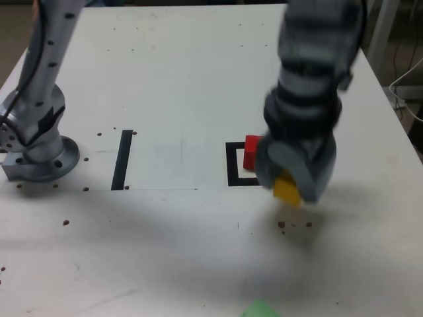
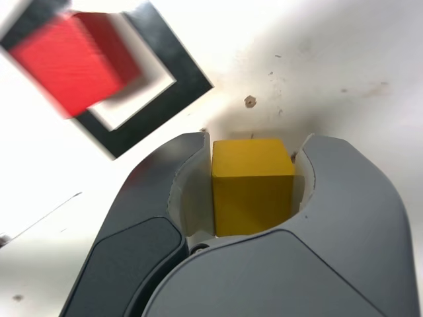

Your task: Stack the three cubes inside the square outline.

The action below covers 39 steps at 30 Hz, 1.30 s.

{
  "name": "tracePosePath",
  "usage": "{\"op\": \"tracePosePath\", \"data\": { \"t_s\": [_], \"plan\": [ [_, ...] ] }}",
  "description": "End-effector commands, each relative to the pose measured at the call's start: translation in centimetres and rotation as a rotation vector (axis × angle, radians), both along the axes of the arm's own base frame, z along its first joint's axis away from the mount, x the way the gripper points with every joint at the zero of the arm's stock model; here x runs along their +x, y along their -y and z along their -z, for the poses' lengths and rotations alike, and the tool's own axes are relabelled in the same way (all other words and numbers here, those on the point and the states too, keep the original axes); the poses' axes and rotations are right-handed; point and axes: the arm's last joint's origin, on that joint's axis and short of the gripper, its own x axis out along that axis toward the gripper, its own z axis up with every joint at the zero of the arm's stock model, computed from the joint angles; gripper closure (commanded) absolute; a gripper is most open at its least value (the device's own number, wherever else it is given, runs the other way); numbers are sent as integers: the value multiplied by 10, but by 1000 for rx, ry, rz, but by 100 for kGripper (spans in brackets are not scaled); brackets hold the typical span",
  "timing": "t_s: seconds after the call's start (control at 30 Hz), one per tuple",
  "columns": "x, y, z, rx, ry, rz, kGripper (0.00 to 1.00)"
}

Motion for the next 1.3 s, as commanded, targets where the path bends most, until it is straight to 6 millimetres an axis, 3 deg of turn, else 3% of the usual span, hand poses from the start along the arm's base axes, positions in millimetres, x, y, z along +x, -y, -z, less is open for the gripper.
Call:
{"op": "tracePosePath", "data": {
  "t_s": [0.0,0.1,0.23,0.67,1.27],
  "plan": [
    [-7,-10,-21,8,25,-10,72],
    [-15,-23,-40,15,35,-25,72],
    [-25,-42,-50,19,27,-53,72],
    [-40,-95,-33,40,-41,-183,72],
    [-29,-101,5,-28,-47,-348,72]
  ]
}}
